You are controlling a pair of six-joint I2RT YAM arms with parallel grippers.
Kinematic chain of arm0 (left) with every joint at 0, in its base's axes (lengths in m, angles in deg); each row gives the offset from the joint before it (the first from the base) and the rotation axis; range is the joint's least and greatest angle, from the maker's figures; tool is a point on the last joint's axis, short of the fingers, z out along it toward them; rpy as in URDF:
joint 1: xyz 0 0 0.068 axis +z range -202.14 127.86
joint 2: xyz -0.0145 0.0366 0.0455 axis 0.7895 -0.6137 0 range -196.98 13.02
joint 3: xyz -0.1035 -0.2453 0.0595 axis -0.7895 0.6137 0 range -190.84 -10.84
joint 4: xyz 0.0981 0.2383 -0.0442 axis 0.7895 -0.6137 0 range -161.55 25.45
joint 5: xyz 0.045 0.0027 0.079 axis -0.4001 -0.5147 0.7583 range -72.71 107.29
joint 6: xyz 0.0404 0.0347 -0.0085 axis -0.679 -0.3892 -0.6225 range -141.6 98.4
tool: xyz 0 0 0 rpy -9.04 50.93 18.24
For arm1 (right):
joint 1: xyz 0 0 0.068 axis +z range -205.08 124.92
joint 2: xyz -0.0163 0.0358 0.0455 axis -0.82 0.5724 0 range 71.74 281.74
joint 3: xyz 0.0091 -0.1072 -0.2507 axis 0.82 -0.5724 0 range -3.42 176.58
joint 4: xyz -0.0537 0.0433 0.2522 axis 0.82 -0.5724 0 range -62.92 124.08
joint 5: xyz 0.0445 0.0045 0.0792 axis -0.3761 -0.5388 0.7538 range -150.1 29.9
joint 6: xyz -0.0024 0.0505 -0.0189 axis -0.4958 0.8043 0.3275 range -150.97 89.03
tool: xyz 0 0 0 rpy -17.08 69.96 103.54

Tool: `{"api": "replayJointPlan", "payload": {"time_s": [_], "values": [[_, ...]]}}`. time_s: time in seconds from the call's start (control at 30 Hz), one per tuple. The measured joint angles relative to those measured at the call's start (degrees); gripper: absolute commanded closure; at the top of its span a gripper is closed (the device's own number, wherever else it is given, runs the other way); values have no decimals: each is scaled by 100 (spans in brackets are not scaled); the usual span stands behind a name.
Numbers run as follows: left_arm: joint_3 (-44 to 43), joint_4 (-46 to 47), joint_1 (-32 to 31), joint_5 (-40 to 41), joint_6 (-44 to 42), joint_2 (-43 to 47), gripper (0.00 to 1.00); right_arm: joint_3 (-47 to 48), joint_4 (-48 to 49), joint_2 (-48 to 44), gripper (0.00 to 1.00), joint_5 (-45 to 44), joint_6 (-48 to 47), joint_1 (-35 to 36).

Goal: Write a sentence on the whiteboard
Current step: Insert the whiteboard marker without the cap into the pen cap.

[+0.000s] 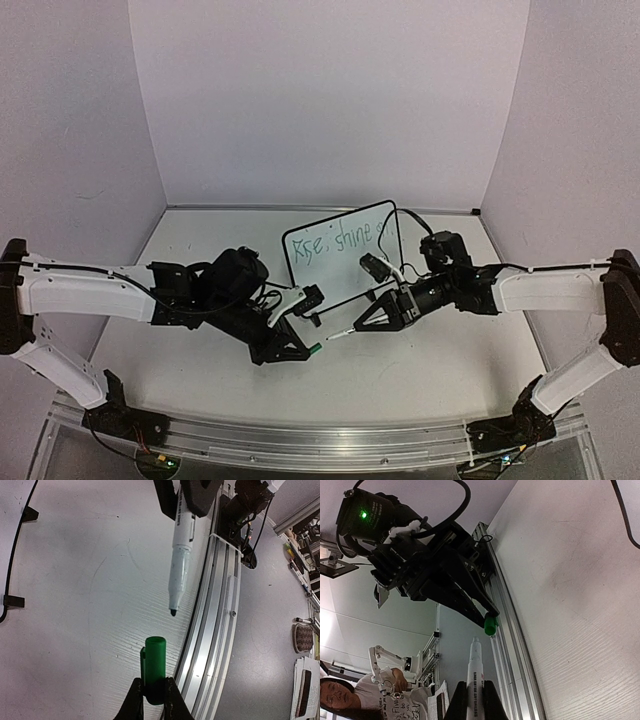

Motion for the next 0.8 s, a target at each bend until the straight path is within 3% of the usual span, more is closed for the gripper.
{"api": "replayJointPlan", "payload": {"time_s": [0.8], "values": [[2,50,0,-46,4,145,100,192,-1,219,100,19,-4,114]]}}
